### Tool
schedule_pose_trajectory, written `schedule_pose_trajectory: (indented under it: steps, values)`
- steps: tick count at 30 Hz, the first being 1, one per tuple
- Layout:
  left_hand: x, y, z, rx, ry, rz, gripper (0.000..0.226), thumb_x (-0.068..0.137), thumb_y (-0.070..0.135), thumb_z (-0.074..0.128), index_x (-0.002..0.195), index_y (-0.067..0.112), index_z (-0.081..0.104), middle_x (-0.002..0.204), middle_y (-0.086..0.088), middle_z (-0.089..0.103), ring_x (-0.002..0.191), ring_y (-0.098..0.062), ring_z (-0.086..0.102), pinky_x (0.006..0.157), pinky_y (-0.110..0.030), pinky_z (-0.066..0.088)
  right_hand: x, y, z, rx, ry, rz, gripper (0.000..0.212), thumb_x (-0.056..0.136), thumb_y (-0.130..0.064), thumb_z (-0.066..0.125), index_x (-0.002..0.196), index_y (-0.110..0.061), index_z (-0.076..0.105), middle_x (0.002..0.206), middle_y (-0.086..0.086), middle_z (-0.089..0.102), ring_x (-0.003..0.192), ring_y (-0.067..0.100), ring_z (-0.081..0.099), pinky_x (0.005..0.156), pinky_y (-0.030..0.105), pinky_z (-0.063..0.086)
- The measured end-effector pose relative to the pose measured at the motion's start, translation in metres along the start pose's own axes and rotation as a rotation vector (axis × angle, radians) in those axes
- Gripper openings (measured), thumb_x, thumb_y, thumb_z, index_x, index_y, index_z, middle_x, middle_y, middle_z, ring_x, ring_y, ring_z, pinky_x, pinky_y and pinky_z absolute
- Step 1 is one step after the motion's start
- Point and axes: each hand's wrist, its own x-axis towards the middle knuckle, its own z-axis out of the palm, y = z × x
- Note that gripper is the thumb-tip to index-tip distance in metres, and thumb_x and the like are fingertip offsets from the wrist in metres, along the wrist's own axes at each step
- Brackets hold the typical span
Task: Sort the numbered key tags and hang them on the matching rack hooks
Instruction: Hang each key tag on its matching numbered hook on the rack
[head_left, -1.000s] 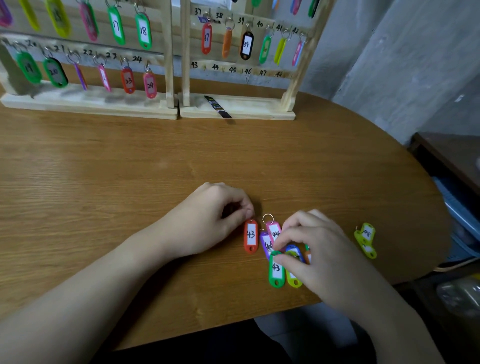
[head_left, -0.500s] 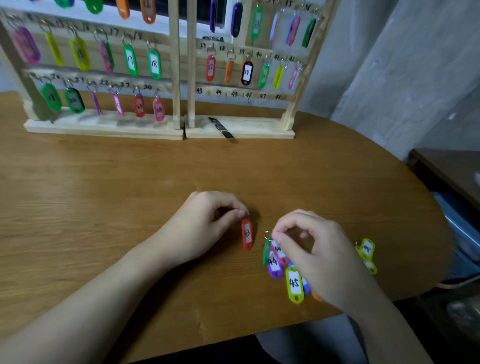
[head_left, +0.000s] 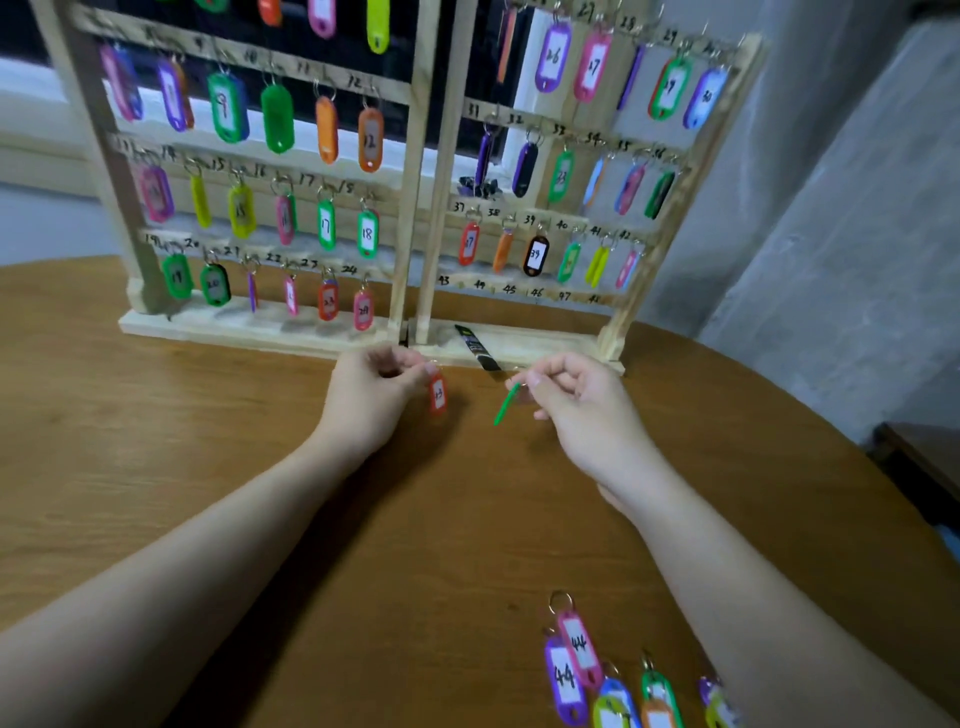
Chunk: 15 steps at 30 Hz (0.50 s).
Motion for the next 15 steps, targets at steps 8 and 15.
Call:
schedule_pose_trajectory:
  steps: [8,15]
  values:
    - [0.061,0.027,0.036,-0.03,0.189,0.171,0.015,0.096,0.02,0.067,0.081,0.018,0.07,0.073,0.006,0.069,0.067,-0.002,0.062,0.064,-0.013,0.046,0.075,0.009,0.035,0.004,0.025,-0.062,0.022,0.103,-0.011,0.054,0.085,-0.021,0.062,0.075,-0.008,0.067,0.065,-0.001,0.06,0.072,0.027,0.05]
    - [0.084,0.023,0.051,0.1,0.272,0.206,0.018,0.095,0.028,0.065,0.082,0.019,0.073,0.071,0.009,0.071,0.071,-0.002,0.067,0.064,-0.017,0.049,0.112,0.001,0.044,0.009,0.064,-0.09,0.016,0.103,-0.014,0.054,0.09,-0.018,0.063,0.081,-0.008,0.066,0.064,-0.005,0.058,0.077,0.031,0.053]
